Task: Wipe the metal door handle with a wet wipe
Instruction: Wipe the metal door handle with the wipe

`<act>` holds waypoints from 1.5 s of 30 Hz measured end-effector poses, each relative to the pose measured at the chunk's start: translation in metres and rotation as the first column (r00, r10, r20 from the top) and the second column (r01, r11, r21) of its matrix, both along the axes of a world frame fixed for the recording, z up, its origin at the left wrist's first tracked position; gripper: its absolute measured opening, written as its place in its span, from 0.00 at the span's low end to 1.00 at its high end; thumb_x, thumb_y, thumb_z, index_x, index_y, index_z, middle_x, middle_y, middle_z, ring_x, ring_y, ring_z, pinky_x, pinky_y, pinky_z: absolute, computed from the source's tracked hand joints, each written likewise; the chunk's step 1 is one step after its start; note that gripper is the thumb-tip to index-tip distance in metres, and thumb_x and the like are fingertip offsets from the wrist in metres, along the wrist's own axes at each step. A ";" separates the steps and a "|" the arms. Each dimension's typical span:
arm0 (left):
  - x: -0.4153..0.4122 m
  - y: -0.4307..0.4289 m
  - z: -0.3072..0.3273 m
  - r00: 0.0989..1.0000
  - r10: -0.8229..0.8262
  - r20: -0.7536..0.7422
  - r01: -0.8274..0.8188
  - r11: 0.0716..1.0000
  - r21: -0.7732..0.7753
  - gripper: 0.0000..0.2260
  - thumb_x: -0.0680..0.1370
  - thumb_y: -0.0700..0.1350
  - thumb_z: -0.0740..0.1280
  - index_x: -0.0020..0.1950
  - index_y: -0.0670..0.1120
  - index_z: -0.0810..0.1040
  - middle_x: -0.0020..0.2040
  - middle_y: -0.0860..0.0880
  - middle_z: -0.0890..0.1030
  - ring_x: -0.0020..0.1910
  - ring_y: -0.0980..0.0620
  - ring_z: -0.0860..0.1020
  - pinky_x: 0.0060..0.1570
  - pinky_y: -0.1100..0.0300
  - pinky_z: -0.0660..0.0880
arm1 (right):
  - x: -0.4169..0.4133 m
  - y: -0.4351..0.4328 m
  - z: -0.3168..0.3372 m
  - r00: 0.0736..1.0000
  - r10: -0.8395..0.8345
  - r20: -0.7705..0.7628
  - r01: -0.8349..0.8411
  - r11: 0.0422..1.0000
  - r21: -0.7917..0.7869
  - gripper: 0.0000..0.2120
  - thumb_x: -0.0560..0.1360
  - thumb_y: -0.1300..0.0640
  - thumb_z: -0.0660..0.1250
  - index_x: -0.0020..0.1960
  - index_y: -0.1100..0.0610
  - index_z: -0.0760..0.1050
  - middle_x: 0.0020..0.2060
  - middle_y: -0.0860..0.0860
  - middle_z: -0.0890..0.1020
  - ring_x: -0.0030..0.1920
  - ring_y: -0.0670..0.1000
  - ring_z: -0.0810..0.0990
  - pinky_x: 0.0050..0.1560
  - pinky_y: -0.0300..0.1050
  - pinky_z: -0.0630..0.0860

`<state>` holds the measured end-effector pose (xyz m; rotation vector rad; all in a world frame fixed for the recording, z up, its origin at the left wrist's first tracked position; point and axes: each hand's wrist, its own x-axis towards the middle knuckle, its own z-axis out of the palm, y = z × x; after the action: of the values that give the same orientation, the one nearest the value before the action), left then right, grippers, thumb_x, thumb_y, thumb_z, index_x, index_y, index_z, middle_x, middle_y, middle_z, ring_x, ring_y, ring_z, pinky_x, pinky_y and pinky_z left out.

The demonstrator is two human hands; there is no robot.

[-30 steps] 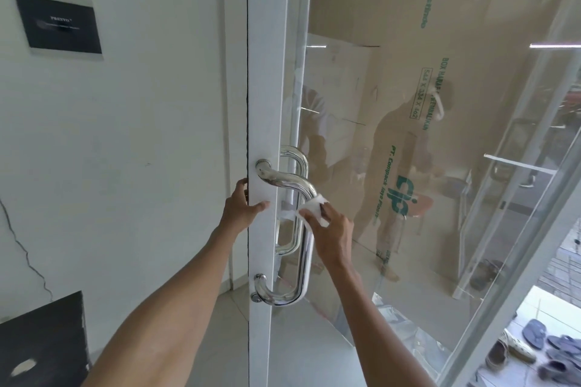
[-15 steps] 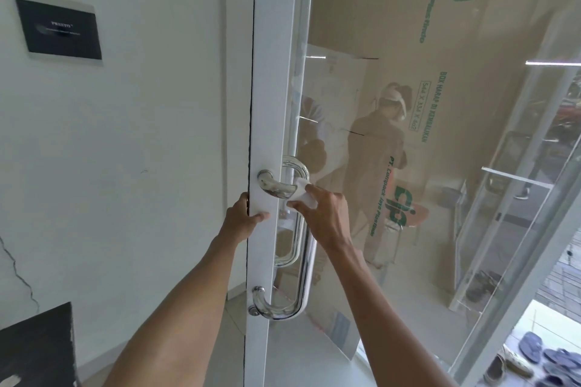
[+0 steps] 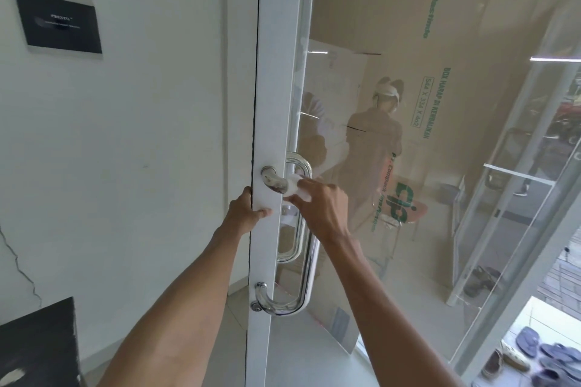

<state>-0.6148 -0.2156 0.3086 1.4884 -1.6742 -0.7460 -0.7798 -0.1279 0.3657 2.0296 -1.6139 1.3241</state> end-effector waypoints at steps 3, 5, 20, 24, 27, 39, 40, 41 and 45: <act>-0.001 0.001 0.001 1.000 0.005 0.027 -0.005 1.000 0.003 0.26 0.73 0.48 0.73 0.67 0.44 0.67 0.60 0.43 0.78 0.57 0.43 0.77 0.51 0.57 0.72 | 0.030 -0.004 0.018 0.987 -0.038 -0.158 0.036 0.999 -0.017 0.08 0.64 0.50 0.79 0.35 0.52 0.82 0.33 0.47 0.85 0.38 0.53 0.84 0.41 0.47 0.80; 0.000 0.001 0.002 0.999 0.006 0.044 -0.007 1.000 0.011 0.26 0.73 0.47 0.73 0.67 0.44 0.67 0.60 0.43 0.78 0.57 0.43 0.77 0.50 0.57 0.72 | 0.050 -0.006 0.026 0.971 -0.092 -0.222 0.096 0.995 0.009 0.06 0.65 0.58 0.77 0.32 0.55 0.81 0.25 0.50 0.80 0.31 0.54 0.81 0.46 0.46 0.80; 0.002 0.005 0.000 0.999 0.012 0.036 -0.012 1.000 -0.002 0.26 0.71 0.48 0.75 0.65 0.45 0.69 0.58 0.44 0.80 0.55 0.44 0.78 0.50 0.57 0.74 | 0.042 0.013 0.025 0.963 -0.195 -0.185 0.220 0.968 0.124 0.07 0.67 0.49 0.76 0.39 0.52 0.84 0.28 0.53 0.82 0.42 0.56 0.83 0.45 0.45 0.78; 0.000 0.005 0.001 0.997 0.039 0.059 -0.038 0.999 -0.008 0.20 0.73 0.49 0.71 0.62 0.45 0.70 0.53 0.45 0.81 0.48 0.45 0.79 0.42 0.58 0.73 | 0.071 0.004 0.033 0.905 -0.222 -0.363 0.281 0.952 0.118 0.16 0.66 0.66 0.72 0.29 0.54 0.66 0.21 0.46 0.60 0.28 0.52 0.68 0.51 0.48 0.78; -0.002 0.007 0.002 0.992 0.074 0.100 -0.075 0.997 0.009 0.16 0.76 0.52 0.65 0.61 0.47 0.71 0.44 0.48 0.79 0.39 0.49 0.77 0.35 0.59 0.70 | 0.089 -0.009 0.034 0.864 -0.194 -0.465 0.300 0.939 0.165 0.14 0.70 0.64 0.71 0.35 0.52 0.67 0.27 0.48 0.70 0.35 0.51 0.78 0.53 0.47 0.74; 0.002 0.000 -0.002 0.997 0.042 0.061 -0.043 0.999 0.010 0.28 0.71 0.52 0.75 0.66 0.45 0.68 0.51 0.50 0.74 0.49 0.48 0.73 0.47 0.57 0.69 | 0.053 -0.042 0.057 0.988 -0.153 0.023 0.111 0.800 0.589 0.19 0.63 0.46 0.79 0.34 0.55 0.71 0.26 0.47 0.80 0.32 0.47 0.80 0.31 0.40 0.69; 0.002 0.001 -0.001 0.998 0.040 0.057 -0.041 0.999 0.009 0.29 0.71 0.52 0.75 0.67 0.45 0.68 0.51 0.50 0.74 0.49 0.49 0.73 0.47 0.58 0.69 | 0.053 -0.043 0.061 0.990 -0.138 0.041 0.079 0.761 0.644 0.18 0.63 0.46 0.79 0.35 0.55 0.73 0.23 0.47 0.81 0.28 0.44 0.81 0.29 0.38 0.69; 0.002 0.001 -0.001 0.998 0.039 0.057 -0.040 0.999 0.010 0.29 0.70 0.52 0.75 0.67 0.45 0.68 0.51 0.49 0.75 0.49 0.49 0.73 0.47 0.58 0.69 | 0.054 -0.043 0.065 0.990 -0.133 0.043 0.067 0.724 0.686 0.16 0.64 0.46 0.78 0.35 0.55 0.75 0.22 0.47 0.81 0.24 0.43 0.80 0.27 0.37 0.70; 0.001 0.004 0.000 0.997 0.038 0.066 -0.038 0.999 0.007 0.29 0.71 0.51 0.74 0.67 0.45 0.68 0.53 0.47 0.76 0.51 0.47 0.74 0.47 0.58 0.70 | 0.070 -0.043 0.071 0.982 -0.186 -0.023 0.157 0.751 0.642 0.08 0.67 0.54 0.75 0.39 0.56 0.77 0.28 0.49 0.81 0.32 0.49 0.82 0.27 0.37 0.65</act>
<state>-0.6141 -0.2118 0.3090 1.5615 -1.6882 -0.6914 -0.7099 -0.1713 0.4362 2.1039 -2.4674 0.8022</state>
